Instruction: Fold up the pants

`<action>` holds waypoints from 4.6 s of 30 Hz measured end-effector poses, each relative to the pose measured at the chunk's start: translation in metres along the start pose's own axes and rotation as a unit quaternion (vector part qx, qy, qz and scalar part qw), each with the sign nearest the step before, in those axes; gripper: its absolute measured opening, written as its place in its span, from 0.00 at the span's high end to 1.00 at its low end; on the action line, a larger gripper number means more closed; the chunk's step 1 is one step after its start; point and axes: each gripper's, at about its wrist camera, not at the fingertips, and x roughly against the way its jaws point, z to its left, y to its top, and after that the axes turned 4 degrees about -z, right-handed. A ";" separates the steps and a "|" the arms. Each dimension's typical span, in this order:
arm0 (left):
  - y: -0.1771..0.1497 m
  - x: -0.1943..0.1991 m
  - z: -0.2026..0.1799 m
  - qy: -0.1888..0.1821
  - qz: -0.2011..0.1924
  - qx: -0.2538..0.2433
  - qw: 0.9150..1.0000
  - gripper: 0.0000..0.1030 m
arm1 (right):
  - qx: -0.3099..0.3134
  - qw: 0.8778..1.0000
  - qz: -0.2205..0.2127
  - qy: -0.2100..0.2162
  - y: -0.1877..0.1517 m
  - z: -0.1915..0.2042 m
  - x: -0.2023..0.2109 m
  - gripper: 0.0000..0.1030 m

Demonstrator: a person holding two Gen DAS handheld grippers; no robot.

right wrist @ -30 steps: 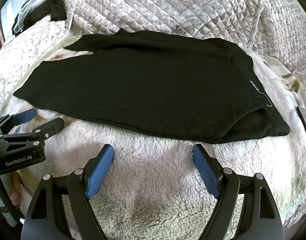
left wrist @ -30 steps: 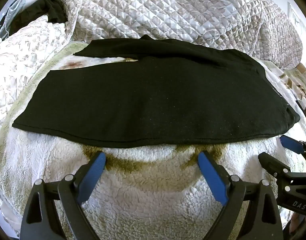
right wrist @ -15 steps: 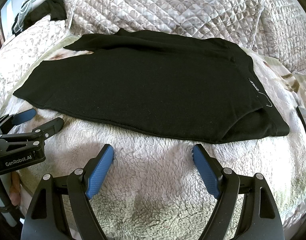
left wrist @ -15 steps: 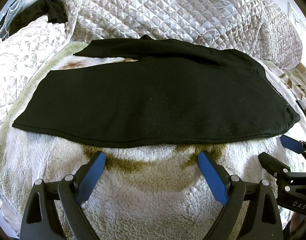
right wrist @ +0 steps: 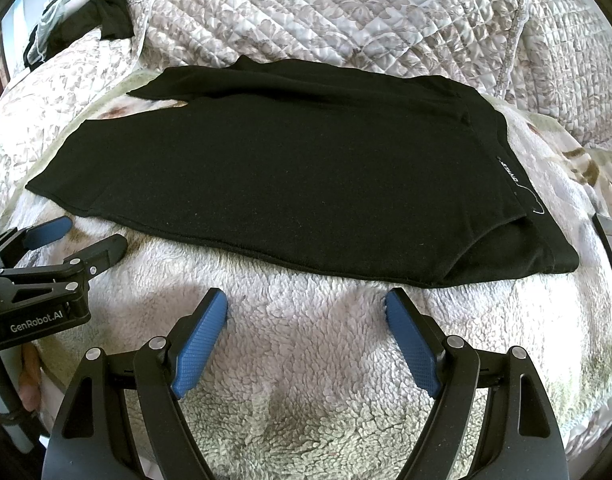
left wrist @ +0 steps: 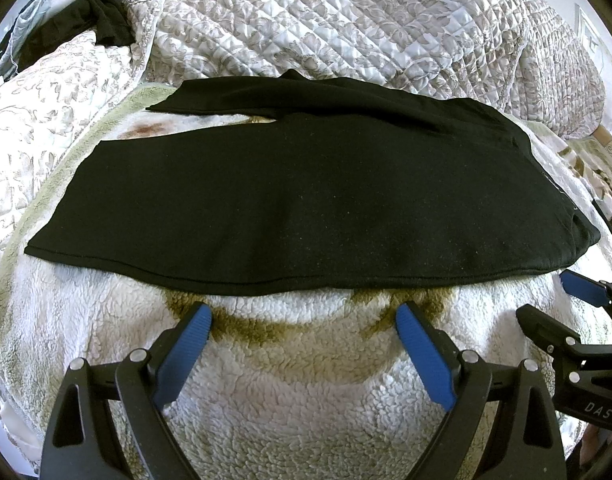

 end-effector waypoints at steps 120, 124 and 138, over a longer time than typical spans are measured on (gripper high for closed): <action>-0.046 0.086 0.148 0.050 -0.047 0.243 0.968 0.86 | -0.394 0.914 -0.047 0.080 -0.066 -0.191 0.080 0.96; -0.038 0.107 0.158 0.071 -0.065 0.250 0.963 0.47 | -0.380 0.923 -0.033 0.054 -0.066 -0.190 0.090 0.76; 0.025 0.015 0.162 0.144 -0.006 0.141 0.979 0.32 | -0.219 0.972 -0.082 -0.006 -0.012 -0.136 0.095 0.73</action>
